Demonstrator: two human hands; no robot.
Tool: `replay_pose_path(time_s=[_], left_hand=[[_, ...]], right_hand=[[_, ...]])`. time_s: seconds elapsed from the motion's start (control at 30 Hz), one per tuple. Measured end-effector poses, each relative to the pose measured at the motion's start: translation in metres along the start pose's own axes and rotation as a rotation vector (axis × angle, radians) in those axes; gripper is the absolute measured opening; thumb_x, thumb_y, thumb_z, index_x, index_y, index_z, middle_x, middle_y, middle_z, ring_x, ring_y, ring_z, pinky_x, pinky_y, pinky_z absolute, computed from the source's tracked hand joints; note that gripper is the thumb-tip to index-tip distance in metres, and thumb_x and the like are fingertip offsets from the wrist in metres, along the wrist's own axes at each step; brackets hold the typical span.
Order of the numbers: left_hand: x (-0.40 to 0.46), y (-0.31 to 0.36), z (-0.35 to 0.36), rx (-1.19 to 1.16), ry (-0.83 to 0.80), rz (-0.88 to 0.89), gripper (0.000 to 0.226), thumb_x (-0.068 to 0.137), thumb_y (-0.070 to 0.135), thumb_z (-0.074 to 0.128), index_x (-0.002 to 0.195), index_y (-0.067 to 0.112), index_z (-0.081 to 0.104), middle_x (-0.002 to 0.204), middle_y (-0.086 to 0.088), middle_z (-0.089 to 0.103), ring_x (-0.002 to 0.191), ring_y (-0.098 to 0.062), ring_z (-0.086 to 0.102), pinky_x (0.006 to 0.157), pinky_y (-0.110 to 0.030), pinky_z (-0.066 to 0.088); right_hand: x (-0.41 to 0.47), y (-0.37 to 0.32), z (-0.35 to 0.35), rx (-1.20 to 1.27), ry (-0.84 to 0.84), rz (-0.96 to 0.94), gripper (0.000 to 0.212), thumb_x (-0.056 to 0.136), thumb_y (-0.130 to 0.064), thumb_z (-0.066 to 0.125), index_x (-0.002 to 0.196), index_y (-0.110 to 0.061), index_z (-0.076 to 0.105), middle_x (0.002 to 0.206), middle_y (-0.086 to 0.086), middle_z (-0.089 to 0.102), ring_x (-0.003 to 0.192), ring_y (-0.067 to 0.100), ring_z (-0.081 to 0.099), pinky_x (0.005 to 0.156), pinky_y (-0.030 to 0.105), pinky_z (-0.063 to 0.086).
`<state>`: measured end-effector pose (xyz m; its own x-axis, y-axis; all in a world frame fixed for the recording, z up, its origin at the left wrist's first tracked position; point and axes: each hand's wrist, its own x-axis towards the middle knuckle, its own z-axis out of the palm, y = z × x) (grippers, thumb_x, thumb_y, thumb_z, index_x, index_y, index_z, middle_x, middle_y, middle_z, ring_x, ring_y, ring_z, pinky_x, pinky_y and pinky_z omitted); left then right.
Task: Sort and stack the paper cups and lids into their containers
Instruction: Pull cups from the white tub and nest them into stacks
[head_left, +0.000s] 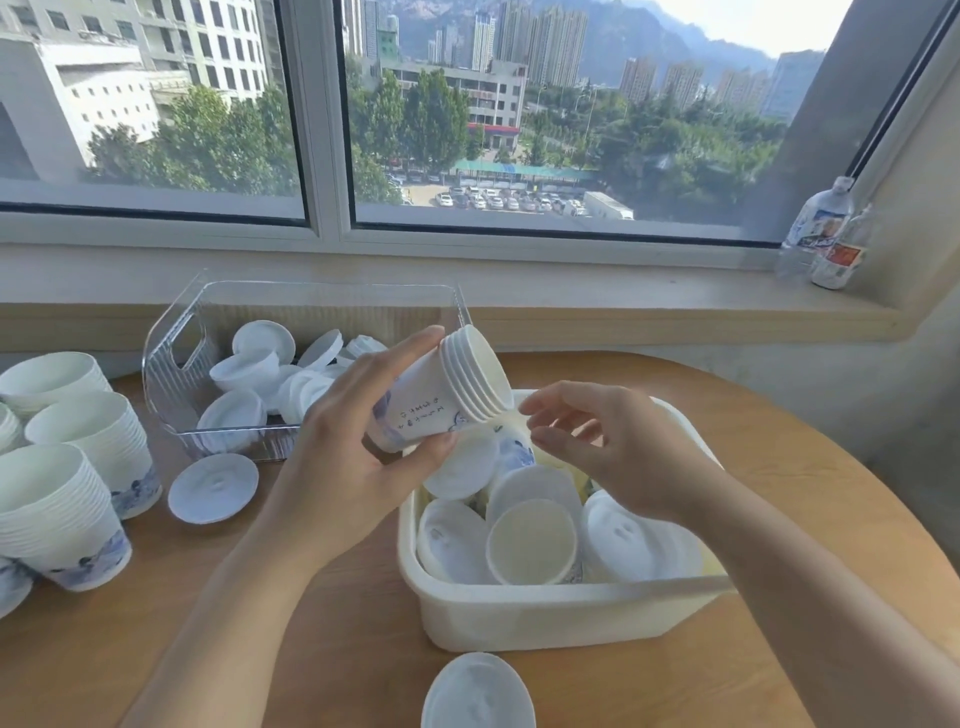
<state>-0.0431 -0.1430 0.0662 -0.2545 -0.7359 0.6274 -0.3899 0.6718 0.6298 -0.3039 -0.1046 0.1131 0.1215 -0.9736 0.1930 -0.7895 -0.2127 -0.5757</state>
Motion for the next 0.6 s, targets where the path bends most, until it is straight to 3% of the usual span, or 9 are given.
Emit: replay_pose_path(time_s=[0.1, 0.2, 0.27, 0.37, 0.5, 0.6], left_hand=[[0.006, -0.001, -0.002, 0.000, 0.005, 0.010, 0.076, 0.084, 0.026, 0.084, 0.150, 0.042, 0.049, 0.120, 0.019, 0.060, 0.100, -0.019, 0.055, 0.087, -0.025, 0.047], [0.017, -0.004, -0.001, 0.008, -0.006, 0.027, 0.074, 0.084, 0.028, 0.083, 0.149, 0.039, 0.050, 0.115, 0.021, 0.058, 0.101, -0.017, 0.055, 0.087, -0.024, 0.046], [0.023, -0.005, 0.000, 0.014, -0.031, 0.045, 0.073, 0.085, 0.030, 0.082, 0.149, 0.038, 0.051, 0.119, 0.017, 0.061, 0.106, -0.015, 0.056, 0.089, -0.024, 0.047], [0.026, -0.009, -0.001, 0.027, -0.068, 0.064, 0.073, 0.085, 0.033, 0.081, 0.150, 0.041, 0.049, 0.121, 0.014, 0.063, 0.107, -0.014, 0.056, 0.090, -0.025, 0.047], [0.029, -0.015, -0.003, 0.033, -0.046, 0.072, 0.073, 0.085, 0.032, 0.082, 0.149, 0.041, 0.050, 0.125, 0.020, 0.061, 0.109, -0.010, 0.055, 0.089, -0.018, 0.045], [0.029, -0.015, -0.001, 0.041, -0.037, 0.097, 0.072, 0.085, 0.030, 0.082, 0.149, 0.036, 0.051, 0.124, 0.019, 0.061, 0.108, -0.001, 0.053, 0.088, -0.008, 0.039]], right_hand=[[0.001, 0.003, 0.005, -0.138, -0.052, 0.045, 0.020, 0.101, -0.030, 0.065, 0.120, -0.036, 0.070, 0.092, -0.035, 0.061, 0.085, -0.025, 0.054, 0.073, 0.000, 0.040], [0.005, 0.006, 0.010, -0.147, -0.095, 0.076, 0.033, 0.104, -0.031, 0.060, 0.135, -0.038, 0.064, 0.092, -0.033, 0.056, 0.083, -0.027, 0.052, 0.068, 0.006, 0.046], [0.008, 0.007, 0.012, -0.125, -0.115, 0.098, 0.034, 0.104, -0.033, 0.060, 0.137, -0.040, 0.062, 0.095, -0.028, 0.060, 0.084, -0.024, 0.054, 0.068, 0.012, 0.050], [0.010, 0.010, 0.013, -0.079, -0.150, 0.122, 0.036, 0.101, -0.036, 0.064, 0.137, -0.042, 0.061, 0.115, -0.020, 0.067, 0.093, -0.013, 0.061, 0.080, 0.025, 0.059], [0.013, 0.014, 0.015, 0.013, -0.249, 0.202, 0.052, 0.093, -0.041, 0.074, 0.142, -0.043, 0.056, 0.128, -0.018, 0.060, 0.103, 0.001, 0.066, 0.081, 0.027, 0.061], [0.012, 0.017, 0.021, 0.087, -0.301, 0.264, 0.063, 0.088, -0.044, 0.079, 0.145, -0.046, 0.051, 0.132, -0.011, 0.059, 0.105, 0.008, 0.069, 0.097, 0.038, 0.059]])
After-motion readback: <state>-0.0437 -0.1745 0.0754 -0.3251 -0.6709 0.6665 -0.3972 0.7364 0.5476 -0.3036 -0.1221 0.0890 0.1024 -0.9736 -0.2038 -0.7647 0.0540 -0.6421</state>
